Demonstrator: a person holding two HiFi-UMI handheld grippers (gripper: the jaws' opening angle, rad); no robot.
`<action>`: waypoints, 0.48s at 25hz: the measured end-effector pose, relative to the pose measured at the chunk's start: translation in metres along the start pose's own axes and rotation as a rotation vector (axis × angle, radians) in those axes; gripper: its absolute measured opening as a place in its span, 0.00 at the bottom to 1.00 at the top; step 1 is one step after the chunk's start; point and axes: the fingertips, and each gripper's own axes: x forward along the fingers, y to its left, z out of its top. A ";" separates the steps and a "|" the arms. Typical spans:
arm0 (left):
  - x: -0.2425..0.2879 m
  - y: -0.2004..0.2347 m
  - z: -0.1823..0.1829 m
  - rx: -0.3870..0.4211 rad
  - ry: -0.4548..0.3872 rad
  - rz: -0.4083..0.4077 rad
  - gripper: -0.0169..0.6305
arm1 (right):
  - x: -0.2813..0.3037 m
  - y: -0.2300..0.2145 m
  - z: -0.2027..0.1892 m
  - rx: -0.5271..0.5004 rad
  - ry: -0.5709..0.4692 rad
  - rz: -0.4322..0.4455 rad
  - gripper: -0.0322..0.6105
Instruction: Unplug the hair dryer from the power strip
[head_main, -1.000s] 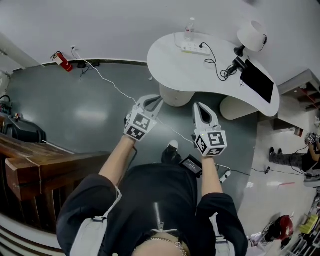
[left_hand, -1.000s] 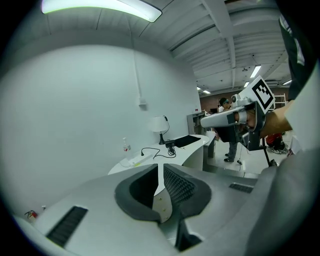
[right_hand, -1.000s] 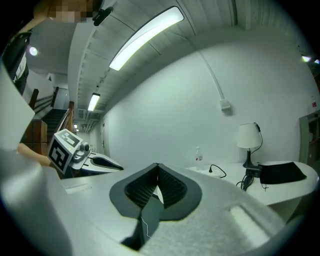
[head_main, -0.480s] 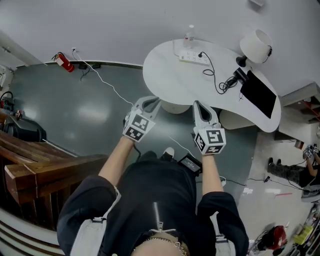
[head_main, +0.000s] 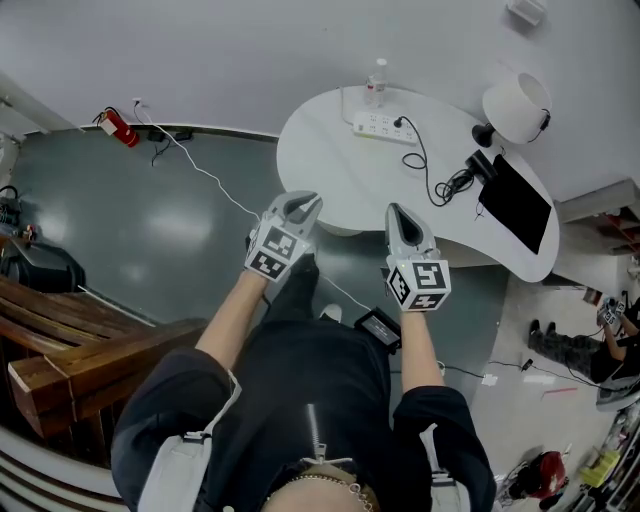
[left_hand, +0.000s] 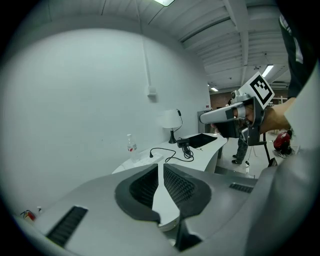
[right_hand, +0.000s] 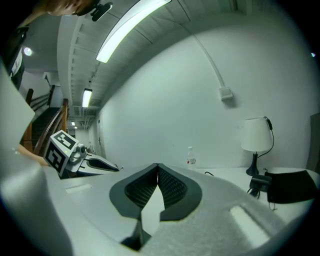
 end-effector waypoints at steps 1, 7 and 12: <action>0.010 0.006 0.001 0.007 0.003 -0.009 0.09 | 0.009 -0.006 0.002 0.000 0.001 -0.009 0.06; 0.081 0.057 0.014 0.023 0.000 -0.081 0.09 | 0.078 -0.044 0.014 0.009 0.013 -0.060 0.06; 0.133 0.095 0.029 0.039 -0.012 -0.156 0.09 | 0.134 -0.070 0.027 0.001 0.026 -0.124 0.06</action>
